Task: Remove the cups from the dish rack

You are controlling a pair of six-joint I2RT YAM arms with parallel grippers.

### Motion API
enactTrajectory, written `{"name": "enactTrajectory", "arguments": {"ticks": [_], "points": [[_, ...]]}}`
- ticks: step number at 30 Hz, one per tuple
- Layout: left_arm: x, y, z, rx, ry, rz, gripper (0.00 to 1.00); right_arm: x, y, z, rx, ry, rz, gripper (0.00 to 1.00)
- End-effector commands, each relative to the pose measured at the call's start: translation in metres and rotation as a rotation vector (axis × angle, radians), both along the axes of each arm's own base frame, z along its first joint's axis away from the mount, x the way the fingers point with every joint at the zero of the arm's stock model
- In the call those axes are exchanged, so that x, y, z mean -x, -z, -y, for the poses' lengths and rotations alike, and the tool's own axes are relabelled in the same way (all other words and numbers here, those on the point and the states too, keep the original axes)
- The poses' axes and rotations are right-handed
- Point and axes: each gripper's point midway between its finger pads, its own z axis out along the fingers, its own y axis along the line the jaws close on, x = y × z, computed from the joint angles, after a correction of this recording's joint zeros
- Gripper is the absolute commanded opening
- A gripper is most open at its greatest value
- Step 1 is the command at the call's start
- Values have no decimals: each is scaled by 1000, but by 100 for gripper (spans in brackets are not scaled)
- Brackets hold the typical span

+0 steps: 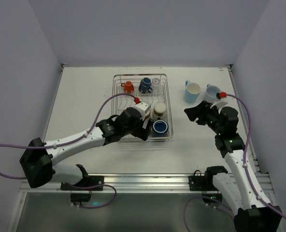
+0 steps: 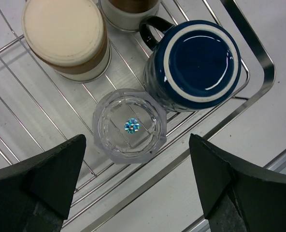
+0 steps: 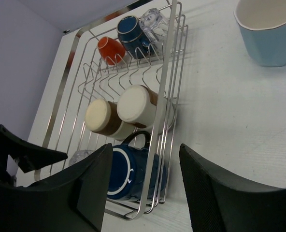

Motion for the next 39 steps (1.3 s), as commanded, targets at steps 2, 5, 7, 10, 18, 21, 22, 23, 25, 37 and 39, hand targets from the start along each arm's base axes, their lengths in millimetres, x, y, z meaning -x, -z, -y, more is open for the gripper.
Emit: {"name": "enactTrajectory", "arguments": {"ticks": [2,5,7,10,18,21,22,23,25,37,39], "points": [[-22,-10,13,-11,-22,62,92,7,-11,-12,-24,-72,54,60],[-28,1,11,-62,-48,59,92,11,-13,-14,-26,-86,64,60],[-33,7,7,-91,-73,65,92,13,-14,-16,-30,-96,68,60],[-35,15,7,-110,-70,66,92,16,-14,-20,-40,-124,67,61],[-41,11,8,-76,-81,120,48,28,-21,-37,-89,-187,68,63],[-41,-11,-2,-40,-114,169,34,36,-34,-49,-129,-244,88,70],[-39,-16,-6,-29,-126,175,32,40,-42,-56,-159,-278,102,73],[-38,-33,-11,6,-140,203,29,43,-44,-60,-174,-301,102,79],[-33,-44,-18,40,-155,211,28,50,-57,-75,-218,-361,144,83],[17,-163,-11,584,-44,270,25,84,-84,-145,-378,-628,248,87],[23,-176,-9,664,-27,273,25,87,-85,-151,-390,-645,243,86]]}}
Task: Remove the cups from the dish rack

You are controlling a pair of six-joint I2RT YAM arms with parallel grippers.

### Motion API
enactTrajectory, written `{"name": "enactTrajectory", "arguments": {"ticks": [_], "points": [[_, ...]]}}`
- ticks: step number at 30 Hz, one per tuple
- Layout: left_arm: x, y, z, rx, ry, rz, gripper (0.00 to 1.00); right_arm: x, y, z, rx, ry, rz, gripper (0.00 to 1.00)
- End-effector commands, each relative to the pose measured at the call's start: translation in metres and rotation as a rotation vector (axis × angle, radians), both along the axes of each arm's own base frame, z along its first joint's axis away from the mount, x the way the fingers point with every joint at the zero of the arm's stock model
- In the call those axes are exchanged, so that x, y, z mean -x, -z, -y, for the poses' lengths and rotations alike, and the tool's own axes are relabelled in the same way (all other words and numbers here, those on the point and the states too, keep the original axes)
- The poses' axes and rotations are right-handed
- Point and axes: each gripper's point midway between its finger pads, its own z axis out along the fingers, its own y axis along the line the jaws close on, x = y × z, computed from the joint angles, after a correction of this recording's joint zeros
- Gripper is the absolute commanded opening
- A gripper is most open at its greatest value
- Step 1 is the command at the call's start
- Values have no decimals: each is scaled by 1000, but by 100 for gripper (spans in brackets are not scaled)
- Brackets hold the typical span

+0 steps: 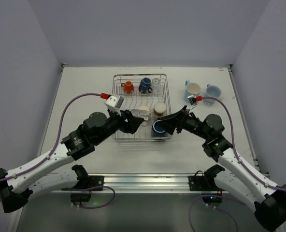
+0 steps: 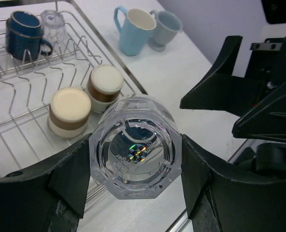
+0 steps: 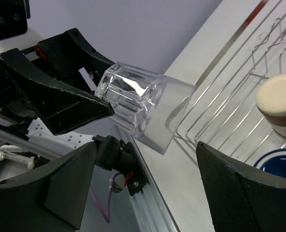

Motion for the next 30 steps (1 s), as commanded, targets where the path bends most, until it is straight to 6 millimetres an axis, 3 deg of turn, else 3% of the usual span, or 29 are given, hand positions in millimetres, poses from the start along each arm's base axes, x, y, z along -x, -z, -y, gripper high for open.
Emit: {"name": "enactTrajectory", "arguments": {"ticks": [1,5,10,13,15,16,18,19,21,26,27,29,30], "points": [[10,-39,16,221,69,32,25,5,-27,-10,-81,-36,73,85],[21,-50,22,301,135,45,25,16,-25,-28,-83,-106,56,82],[28,-56,25,380,173,61,25,30,-41,-42,-142,-180,100,77],[31,-62,23,410,182,77,27,36,-51,-42,-201,-206,129,62],[33,-64,22,427,184,81,34,41,-63,-40,-255,-219,164,47],[33,-64,21,429,184,83,48,42,-62,-39,-265,-221,170,39],[35,-63,19,435,184,82,64,45,-70,-36,-309,-219,200,25],[36,-64,18,439,185,86,80,46,-67,-36,-314,-224,197,12],[37,-64,16,433,185,84,96,50,-70,-34,-340,-240,212,0],[36,-67,2,383,145,112,100,48,-78,-29,-322,-196,231,0],[36,-67,-2,348,133,124,100,38,-60,-32,-236,-158,192,0],[37,-74,-16,335,99,153,100,26,-73,-24,-193,-55,210,0],[38,-71,-22,294,87,161,100,16,-49,-22,-74,-10,168,0]]}}
